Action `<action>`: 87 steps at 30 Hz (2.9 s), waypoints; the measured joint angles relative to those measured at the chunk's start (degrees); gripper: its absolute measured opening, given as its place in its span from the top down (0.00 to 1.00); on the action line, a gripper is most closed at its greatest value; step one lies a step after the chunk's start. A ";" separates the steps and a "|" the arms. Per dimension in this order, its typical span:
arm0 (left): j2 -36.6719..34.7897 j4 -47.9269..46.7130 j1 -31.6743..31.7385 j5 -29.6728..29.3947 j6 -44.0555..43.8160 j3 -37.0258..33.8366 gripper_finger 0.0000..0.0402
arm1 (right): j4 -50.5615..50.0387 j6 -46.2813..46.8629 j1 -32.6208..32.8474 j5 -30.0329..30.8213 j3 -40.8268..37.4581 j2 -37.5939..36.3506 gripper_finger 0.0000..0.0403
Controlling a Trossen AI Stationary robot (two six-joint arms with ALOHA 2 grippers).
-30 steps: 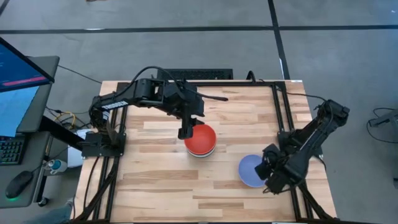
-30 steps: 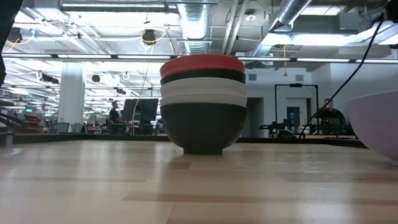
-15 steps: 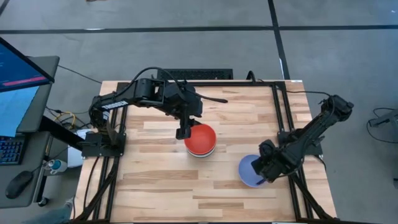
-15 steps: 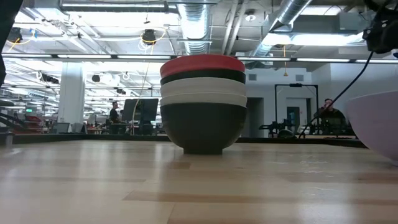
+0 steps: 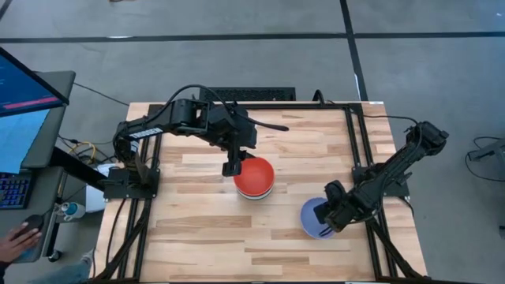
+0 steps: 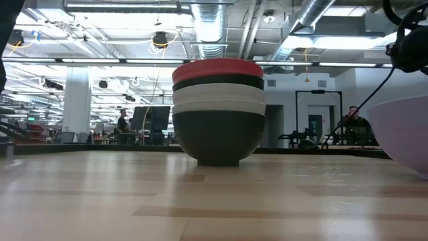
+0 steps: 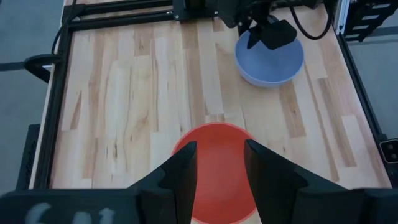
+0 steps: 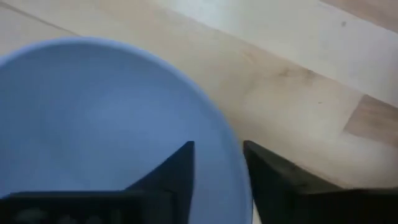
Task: Nest bowls inside each other
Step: Stack the violet bowl on top of the orange bowl
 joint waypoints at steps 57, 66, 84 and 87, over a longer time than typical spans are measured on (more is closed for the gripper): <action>-60.90 43.89 -10.33 -20.65 -22.37 -84.02 0.78 | -12.65 -68.38 -42.47 -8.58 57.07 29.09 0.96; -68.39 60.64 -10.58 -22.12 -24.15 -96.76 0.78 | -9.44 -68.72 -43.25 -9.18 56.98 31.24 0.95; -70.60 60.71 -10.73 -25.08 -26.50 -98.88 0.78 | -4.63 -72.33 -42.78 -8.84 52.18 30.63 0.91; -70.62 65.43 -10.94 -21.94 -24.09 -98.88 0.78 | -4.17 -73.02 -42.14 -6.05 54.26 29.27 0.88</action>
